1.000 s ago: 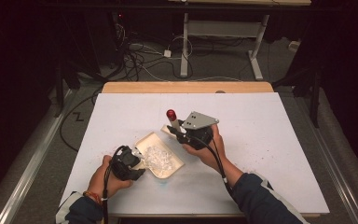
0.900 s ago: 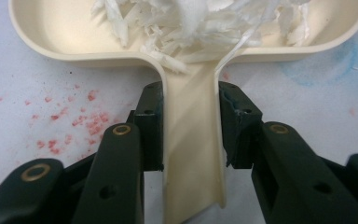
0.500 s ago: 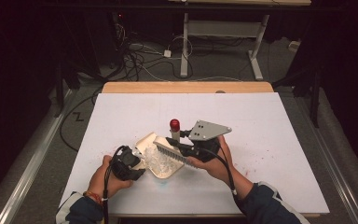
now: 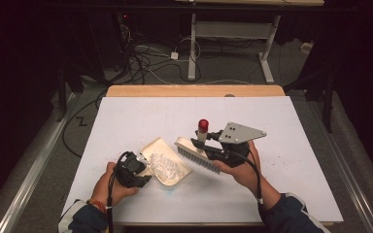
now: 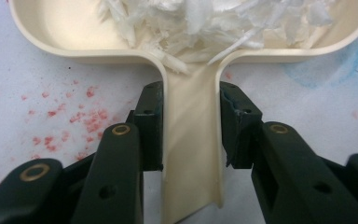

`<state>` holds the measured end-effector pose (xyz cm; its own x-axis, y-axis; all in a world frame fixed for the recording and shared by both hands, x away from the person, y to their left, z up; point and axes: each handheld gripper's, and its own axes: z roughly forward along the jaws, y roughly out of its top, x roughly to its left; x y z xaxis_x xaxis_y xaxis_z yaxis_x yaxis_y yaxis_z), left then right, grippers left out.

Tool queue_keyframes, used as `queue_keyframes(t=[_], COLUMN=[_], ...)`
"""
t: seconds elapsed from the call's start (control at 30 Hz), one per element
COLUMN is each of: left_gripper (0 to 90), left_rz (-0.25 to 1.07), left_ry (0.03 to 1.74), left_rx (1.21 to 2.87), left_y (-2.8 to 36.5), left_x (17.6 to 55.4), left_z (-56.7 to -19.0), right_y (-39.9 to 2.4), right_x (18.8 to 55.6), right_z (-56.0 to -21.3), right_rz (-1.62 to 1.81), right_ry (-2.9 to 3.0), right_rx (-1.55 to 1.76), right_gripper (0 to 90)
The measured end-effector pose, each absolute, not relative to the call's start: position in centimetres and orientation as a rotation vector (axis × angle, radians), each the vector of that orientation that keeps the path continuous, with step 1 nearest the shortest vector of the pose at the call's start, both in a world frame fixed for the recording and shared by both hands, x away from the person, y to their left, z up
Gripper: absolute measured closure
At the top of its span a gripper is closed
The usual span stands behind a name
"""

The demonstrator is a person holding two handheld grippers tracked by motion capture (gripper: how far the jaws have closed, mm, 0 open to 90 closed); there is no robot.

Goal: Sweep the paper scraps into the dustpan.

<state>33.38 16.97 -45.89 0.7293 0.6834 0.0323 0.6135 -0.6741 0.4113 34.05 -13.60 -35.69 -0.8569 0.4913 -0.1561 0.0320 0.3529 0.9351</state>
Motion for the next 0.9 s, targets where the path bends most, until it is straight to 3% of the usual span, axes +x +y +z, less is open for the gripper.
queue_keyframes(t=[0.43, 0.9], left_gripper=[62.7, 62.7], left_rz=[0.281, 0.278], left_ry=[1.038, 1.047], left_rx=[2.525, 2.503], left_y=[17.5, 18.1], left_x=[33.5, 33.7], left_z=[-45.8, -45.7], right_y=[-21.0, -26.0], right_x=[32.5, 31.2], right_z=[-34.2, -34.2], right_rz=[1.462, 1.410], right_ry=[2.173, 2.155], right_rx=[0.553, 0.662], right_gripper=[70.3, 70.3])
